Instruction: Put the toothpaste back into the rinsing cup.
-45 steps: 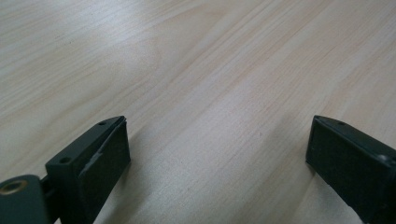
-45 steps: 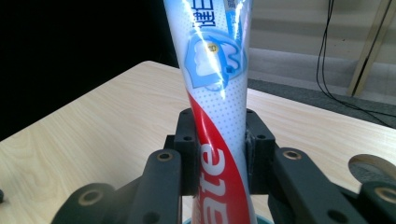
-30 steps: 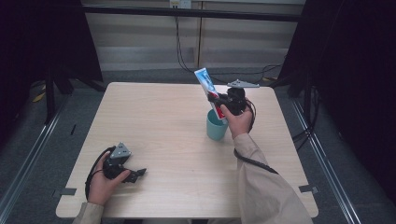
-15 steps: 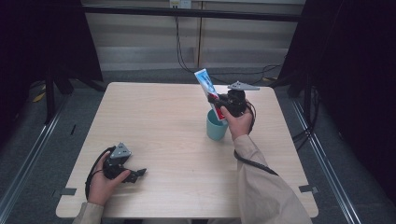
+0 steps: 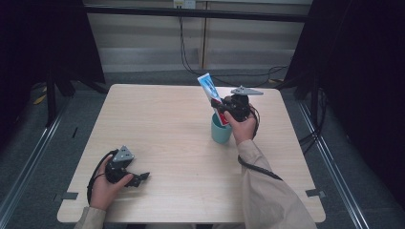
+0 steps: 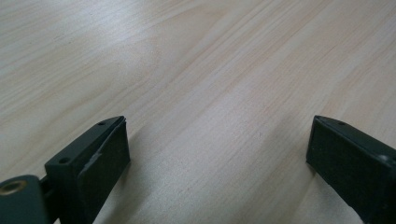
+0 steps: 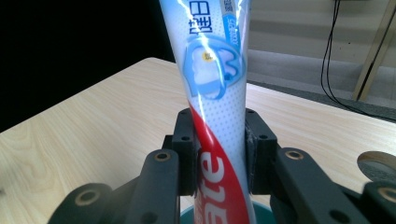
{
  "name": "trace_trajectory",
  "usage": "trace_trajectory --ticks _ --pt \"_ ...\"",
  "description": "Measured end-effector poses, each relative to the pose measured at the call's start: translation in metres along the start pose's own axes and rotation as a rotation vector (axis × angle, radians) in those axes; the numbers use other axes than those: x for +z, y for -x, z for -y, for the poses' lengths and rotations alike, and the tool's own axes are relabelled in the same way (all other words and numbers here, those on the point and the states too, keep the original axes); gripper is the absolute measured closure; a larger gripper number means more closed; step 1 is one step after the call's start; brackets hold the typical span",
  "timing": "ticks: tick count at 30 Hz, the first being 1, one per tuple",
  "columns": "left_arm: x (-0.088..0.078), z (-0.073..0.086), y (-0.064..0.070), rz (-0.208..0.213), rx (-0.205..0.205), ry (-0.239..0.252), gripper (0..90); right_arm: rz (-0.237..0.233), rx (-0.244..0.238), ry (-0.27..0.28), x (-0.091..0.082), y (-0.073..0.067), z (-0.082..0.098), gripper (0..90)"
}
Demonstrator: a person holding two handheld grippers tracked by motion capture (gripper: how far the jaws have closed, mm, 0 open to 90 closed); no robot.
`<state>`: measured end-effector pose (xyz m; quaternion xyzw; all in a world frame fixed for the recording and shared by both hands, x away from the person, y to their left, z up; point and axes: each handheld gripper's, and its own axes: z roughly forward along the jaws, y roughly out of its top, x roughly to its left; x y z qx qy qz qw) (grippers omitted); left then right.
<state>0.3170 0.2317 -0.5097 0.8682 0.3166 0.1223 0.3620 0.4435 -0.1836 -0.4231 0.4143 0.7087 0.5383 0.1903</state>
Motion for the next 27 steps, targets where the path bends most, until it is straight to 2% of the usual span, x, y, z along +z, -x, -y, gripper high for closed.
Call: trace_trajectory --ticks 2,6,10,27 --pt "0.000 0.000 0.000 0.000 -0.001 0.000 5.5 -0.001 0.001 0.006 0.000 0.000 0.000 69.5" --pt "0.000 0.000 0.000 0.000 -0.001 0.001 5.5 0.003 -0.008 -0.016 -0.003 0.000 0.000 71.2" --pt "0.000 0.000 0.000 0.000 -0.001 0.000 5.5 0.003 0.007 -0.025 -0.008 0.004 0.002 72.3" --pt "0.000 0.000 0.000 -0.001 0.000 -0.001 5.4 -0.011 -0.005 -0.050 -0.021 0.000 0.010 72.9"
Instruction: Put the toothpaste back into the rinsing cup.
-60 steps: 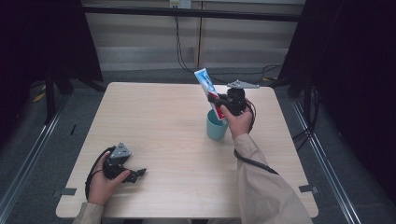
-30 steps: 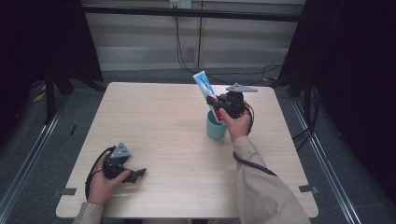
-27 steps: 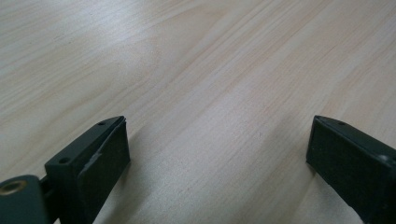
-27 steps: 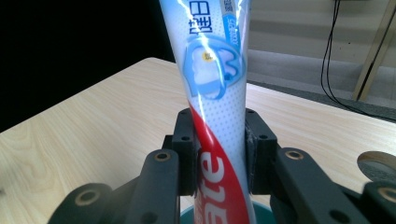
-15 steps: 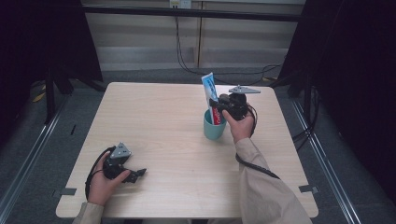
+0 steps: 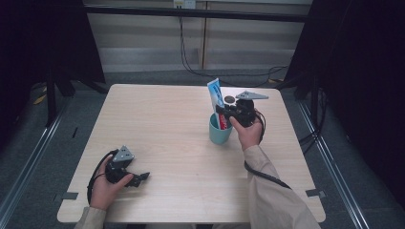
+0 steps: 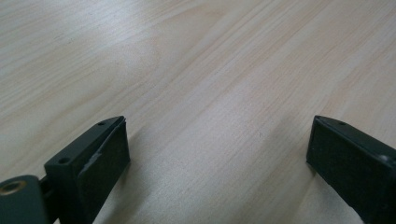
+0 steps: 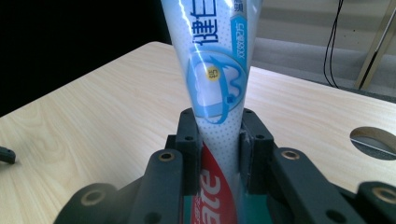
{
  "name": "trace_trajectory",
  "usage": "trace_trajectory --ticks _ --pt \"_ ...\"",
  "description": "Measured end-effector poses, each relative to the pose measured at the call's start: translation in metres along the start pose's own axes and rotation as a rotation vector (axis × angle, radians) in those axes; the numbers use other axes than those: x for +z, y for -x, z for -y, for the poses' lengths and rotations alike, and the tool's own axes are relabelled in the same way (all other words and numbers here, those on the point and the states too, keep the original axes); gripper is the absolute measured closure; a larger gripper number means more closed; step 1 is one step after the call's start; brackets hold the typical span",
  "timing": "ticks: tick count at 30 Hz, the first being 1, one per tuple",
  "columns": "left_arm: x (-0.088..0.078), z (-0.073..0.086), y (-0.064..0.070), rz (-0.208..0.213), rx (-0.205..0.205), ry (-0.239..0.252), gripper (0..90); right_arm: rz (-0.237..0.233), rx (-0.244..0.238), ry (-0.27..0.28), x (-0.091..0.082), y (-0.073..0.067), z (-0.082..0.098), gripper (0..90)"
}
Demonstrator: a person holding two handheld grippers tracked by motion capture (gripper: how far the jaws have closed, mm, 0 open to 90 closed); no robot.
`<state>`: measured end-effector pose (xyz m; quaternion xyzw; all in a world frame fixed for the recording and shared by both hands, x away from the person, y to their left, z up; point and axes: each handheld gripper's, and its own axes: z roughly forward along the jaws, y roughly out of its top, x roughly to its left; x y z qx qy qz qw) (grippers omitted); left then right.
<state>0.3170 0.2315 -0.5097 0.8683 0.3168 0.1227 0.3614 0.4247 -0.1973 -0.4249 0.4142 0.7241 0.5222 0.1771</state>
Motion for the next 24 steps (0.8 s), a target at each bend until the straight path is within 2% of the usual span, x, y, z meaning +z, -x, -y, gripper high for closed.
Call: trace_trajectory --ticks 8,24 --pt "0.000 0.000 0.000 -0.002 -0.001 0.000 5.3 -0.007 0.005 -0.012 -0.004 -0.002 0.009 72.9" --pt "0.000 0.000 0.000 -0.001 -0.002 0.002 5.3 0.015 0.004 -0.046 -0.009 -0.002 0.023 72.5"
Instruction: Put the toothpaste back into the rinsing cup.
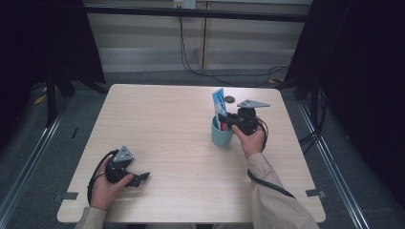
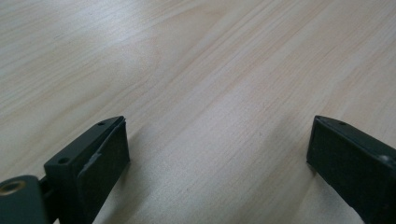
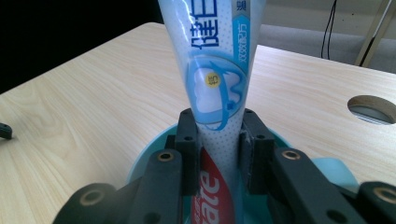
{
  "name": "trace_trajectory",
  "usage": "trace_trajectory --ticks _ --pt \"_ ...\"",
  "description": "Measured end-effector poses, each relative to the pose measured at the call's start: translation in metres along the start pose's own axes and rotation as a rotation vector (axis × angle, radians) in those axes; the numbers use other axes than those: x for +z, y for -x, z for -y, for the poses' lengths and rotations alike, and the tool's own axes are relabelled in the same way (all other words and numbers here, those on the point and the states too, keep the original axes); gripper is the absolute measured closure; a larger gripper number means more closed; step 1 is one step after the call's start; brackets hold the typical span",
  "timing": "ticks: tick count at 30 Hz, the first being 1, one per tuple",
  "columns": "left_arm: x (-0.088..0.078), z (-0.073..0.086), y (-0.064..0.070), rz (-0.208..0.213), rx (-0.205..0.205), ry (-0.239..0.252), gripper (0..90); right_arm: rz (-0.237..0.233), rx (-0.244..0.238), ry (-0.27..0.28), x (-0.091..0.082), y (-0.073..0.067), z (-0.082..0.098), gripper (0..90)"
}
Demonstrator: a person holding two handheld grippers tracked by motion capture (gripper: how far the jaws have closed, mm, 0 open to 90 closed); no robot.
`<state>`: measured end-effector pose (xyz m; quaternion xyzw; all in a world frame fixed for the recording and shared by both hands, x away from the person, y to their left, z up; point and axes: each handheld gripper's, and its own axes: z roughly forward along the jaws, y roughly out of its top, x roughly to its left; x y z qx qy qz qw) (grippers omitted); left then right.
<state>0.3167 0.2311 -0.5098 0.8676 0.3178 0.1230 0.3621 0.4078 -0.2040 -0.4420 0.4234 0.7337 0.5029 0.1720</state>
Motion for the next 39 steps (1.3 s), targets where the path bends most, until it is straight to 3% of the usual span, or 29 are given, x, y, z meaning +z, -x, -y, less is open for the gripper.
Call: trace_trajectory --ticks 26,39 --pt "0.0000 0.0000 0.0000 0.000 0.000 0.000 5.2 0.009 -0.024 -0.010 -0.0013 -0.0025 0.0012 69.5" --pt "0.0000 0.0000 0.0000 0.000 0.000 0.000 5.2 0.037 -0.046 -0.006 -0.0062 -0.0029 -0.0024 54.3"
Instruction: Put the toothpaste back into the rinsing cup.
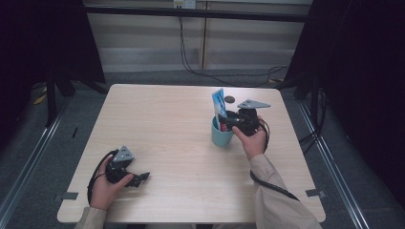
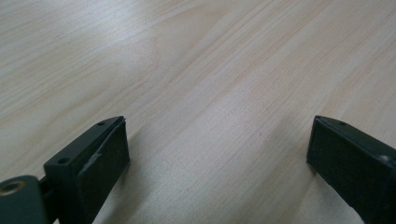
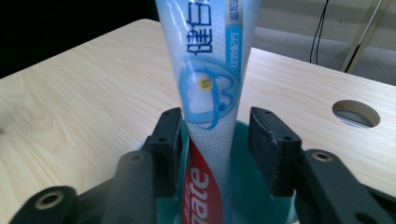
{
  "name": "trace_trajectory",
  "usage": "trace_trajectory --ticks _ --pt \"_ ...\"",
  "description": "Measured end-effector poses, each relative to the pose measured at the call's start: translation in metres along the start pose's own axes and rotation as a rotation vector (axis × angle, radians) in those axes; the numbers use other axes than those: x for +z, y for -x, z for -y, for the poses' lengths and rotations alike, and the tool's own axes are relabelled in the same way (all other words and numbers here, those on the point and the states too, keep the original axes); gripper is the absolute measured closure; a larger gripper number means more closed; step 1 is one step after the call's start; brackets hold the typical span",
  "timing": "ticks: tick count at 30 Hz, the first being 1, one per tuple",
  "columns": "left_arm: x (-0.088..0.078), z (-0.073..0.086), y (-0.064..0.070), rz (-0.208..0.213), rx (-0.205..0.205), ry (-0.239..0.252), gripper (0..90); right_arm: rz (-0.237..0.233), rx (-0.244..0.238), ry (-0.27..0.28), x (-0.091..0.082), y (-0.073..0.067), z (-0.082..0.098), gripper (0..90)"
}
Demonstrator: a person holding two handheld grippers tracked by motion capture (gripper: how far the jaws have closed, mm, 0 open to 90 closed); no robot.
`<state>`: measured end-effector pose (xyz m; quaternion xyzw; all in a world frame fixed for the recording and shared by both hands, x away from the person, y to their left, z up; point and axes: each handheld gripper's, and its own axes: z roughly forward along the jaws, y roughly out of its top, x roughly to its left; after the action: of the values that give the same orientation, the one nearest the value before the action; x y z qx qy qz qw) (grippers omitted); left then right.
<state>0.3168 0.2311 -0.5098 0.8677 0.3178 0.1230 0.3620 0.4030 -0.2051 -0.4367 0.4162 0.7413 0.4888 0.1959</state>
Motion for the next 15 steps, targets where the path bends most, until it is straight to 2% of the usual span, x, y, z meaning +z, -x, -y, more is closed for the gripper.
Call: trace_trajectory --ticks 6,8,15 --pt "0.0002 0.0000 0.0002 -0.001 -0.004 0.003 5.2 -0.001 0.002 -0.008 -0.0042 0.0005 -0.0023 47.8" --pt "0.0002 0.0000 0.0002 -0.001 -0.004 0.003 5.2 -0.006 0.018 -0.012 -0.0060 0.0012 -0.0027 43.3" --pt "0.0002 0.0000 0.0002 -0.001 -0.005 0.003 5.2 -0.002 0.012 -0.028 -0.0090 0.0020 -0.0031 35.7"
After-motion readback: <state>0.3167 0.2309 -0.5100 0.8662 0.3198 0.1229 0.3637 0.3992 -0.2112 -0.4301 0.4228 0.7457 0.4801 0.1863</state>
